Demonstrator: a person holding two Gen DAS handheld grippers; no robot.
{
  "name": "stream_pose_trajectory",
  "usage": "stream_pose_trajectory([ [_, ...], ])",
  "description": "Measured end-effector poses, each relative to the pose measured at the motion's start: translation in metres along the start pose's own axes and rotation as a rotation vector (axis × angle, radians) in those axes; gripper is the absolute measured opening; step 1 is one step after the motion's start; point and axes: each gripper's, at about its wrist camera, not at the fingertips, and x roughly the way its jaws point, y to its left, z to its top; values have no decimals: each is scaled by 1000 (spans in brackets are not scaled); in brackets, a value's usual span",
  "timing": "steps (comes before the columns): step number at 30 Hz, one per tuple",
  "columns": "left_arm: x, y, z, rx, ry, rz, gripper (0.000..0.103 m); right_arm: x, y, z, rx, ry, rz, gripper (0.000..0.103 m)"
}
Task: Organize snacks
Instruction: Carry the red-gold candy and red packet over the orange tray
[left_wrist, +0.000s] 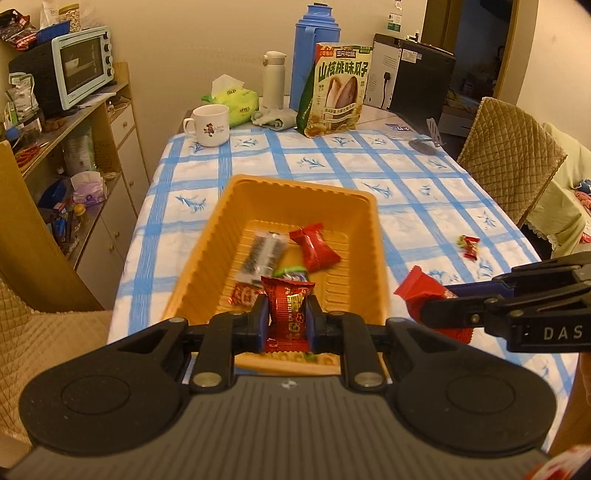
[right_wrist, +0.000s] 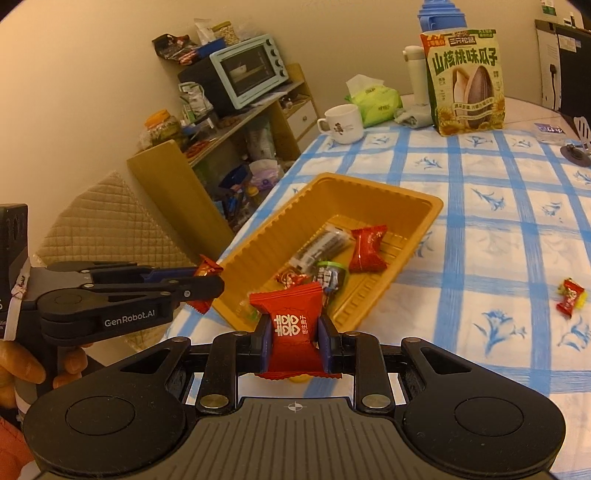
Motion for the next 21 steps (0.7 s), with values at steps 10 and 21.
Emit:
stream_pose_trajectory([
  [10, 31, 20, 24, 32, 10, -36, 18, 37, -3, 23, 121, -16, -92, 26],
  [21, 56, 33, 37, 51, 22, -65, 18, 68, -9, 32, 171, -7, -167, 26],
])
